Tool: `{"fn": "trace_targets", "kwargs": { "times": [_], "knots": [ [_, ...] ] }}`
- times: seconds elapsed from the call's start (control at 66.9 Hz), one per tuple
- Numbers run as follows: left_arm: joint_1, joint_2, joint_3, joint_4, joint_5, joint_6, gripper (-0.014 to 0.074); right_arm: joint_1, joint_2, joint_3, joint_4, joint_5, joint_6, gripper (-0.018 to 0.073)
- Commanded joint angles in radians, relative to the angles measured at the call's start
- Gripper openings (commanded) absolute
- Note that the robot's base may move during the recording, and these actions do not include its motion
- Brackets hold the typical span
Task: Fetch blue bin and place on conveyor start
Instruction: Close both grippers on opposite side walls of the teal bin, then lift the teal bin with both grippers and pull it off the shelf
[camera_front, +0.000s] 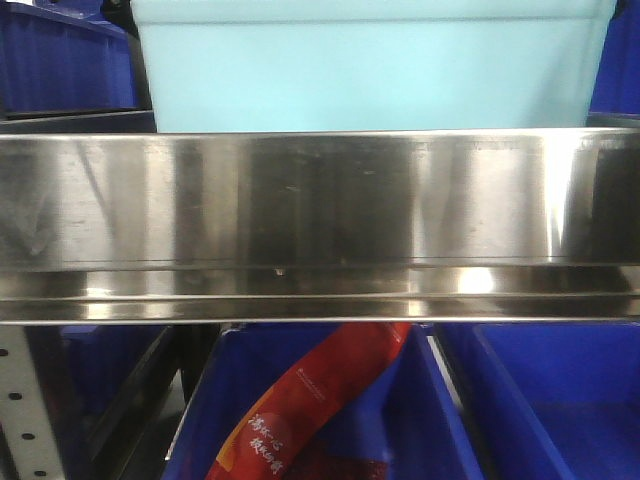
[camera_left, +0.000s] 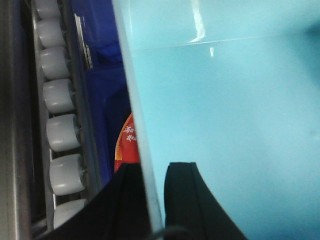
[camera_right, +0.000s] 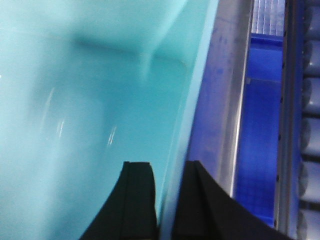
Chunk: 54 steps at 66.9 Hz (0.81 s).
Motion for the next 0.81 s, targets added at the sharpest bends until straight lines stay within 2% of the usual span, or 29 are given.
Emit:
{"fn": "trace_targets", "kwargs": {
  "times": [0.0, 0.344, 0.553, 0.628, 0.718, 0.793],
  "knots": [
    [0.002, -0.049, -0.008, -0.006, -0.004, 0.009, -0.0111, 0.001, -0.058, -0.005, -0.01, 0.006, -0.018, -0.0153],
    [-0.006, -0.271, -0.008, -0.004, 0.111, 0.009, -0.0111, 0.001, -0.314, -0.005, -0.005, 0.016, -0.018, -0.0153],
    [-0.057, -0.383, -0.008, 0.008, 0.162, 0.009, -0.0111, 0.001, -0.413, -0.005, 0.019, 0.039, -0.018, -0.0153],
    [-0.075, -0.409, -0.008, 0.029, 0.153, 0.005, -0.0111, 0.001, -0.418, -0.005, 0.019, 0.041, -0.018, -0.0153],
    [-0.088, -0.428, -0.008, 0.09, 0.135, -0.071, -0.0111, 0.001, -0.412, -0.005, 0.019, 0.043, -0.018, -0.0153],
    [-0.09, -0.425, -0.008, 0.134, 0.128, -0.091, -0.0111, 0.001, -0.402, -0.005, 0.019, 0.041, -0.018, -0.0153]
  ]
}}
